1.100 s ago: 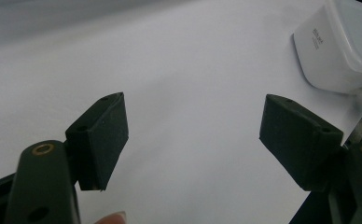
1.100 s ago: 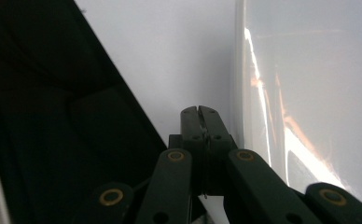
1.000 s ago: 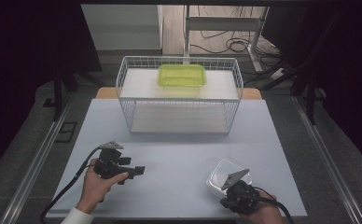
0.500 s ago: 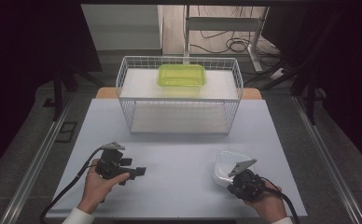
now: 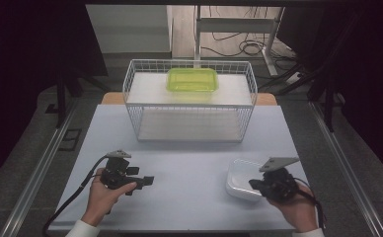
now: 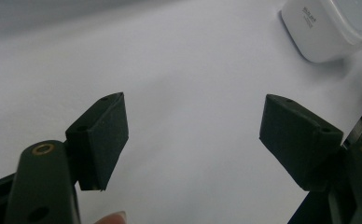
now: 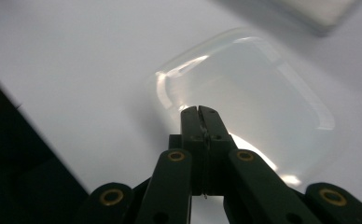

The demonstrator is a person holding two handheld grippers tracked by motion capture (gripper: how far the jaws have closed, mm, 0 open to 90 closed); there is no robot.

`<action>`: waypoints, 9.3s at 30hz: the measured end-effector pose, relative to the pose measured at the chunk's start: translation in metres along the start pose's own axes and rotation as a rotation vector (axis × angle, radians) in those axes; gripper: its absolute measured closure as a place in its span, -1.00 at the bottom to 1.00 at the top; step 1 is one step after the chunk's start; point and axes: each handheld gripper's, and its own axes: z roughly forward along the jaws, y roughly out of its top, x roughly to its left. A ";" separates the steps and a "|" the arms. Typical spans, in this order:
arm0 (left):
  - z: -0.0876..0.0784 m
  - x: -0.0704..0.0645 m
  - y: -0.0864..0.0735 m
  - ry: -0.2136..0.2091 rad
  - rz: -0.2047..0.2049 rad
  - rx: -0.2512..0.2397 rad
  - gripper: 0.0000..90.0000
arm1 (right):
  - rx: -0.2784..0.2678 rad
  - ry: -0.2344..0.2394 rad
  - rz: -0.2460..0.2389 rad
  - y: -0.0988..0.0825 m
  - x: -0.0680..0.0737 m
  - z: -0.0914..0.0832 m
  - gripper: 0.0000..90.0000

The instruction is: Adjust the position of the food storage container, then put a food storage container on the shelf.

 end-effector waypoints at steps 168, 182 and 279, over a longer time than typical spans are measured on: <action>0.064 0.008 0.027 -0.292 -0.282 -0.009 0.09 | -0.191 0.396 0.436 0.044 0.008 0.117 -0.03; 0.066 0.015 0.023 -0.328 -0.305 0.001 0.40 | -0.142 0.465 0.524 0.042 0.009 0.137 0.23; -0.017 -0.024 0.062 -0.321 -0.091 -0.256 0.77 | -0.435 0.513 0.320 0.075 0.007 0.053 0.74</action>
